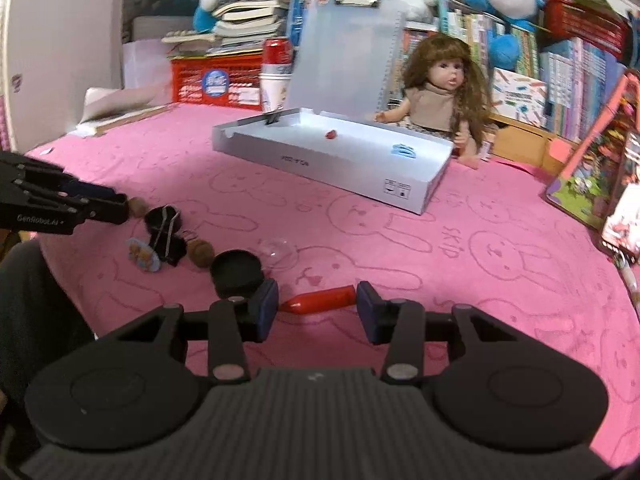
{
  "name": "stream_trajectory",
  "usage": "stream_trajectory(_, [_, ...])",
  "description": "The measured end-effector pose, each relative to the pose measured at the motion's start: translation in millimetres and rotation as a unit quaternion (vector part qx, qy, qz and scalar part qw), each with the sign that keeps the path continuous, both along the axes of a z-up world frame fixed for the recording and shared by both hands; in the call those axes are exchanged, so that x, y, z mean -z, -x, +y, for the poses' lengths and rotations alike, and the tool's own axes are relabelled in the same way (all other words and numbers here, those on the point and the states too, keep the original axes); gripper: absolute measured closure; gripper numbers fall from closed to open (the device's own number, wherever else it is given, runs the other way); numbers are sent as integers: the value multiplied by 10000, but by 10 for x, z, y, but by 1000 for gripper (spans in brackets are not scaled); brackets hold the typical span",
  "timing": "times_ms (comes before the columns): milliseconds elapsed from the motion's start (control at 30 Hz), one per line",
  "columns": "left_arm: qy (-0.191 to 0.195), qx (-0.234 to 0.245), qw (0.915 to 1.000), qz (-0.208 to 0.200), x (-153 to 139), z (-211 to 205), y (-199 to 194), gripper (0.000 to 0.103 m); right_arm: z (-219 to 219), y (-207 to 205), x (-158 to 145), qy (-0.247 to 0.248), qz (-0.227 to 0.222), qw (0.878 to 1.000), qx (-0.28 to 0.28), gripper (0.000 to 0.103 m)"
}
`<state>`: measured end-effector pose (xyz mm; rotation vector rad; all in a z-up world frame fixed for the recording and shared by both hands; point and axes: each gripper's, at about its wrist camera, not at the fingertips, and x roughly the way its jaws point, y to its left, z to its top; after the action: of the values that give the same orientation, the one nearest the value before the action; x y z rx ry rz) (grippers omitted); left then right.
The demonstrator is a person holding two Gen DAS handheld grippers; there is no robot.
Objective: Organize rigid objects
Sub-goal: 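Grasp the orange-red marker with the right tool while the left tool grasps a black round lid, then carry the marker in the right tool and the black lid in the left tool into the tray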
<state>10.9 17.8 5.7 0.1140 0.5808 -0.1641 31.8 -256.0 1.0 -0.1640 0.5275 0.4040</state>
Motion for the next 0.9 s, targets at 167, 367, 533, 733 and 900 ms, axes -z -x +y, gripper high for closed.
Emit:
stream_trajectory(167, [-19,-81,10000,-2,-35,16,-136,72,47,-96,-80,-127,-8,9999,117,55])
stream_trajectory(367, [35,-202,9998,-69,-149,42,-345,72,134,-191,-213,-171,-197,9994,222,55])
stream_trajectory(533, [24,-168,9997,-153,-243,-4,-469,72,167,-323,-262,-188,-215,9988,409,55])
stream_trajectory(733, [109,-147,9997,-157,-349,-52,-655,72,164,-567,-362,-326,-134,9963,780,55])
stream_trajectory(900, [153,-126,9996,-216,-462,-107,-844,72,197,-766,-455,-360,-161,9943,991,55])
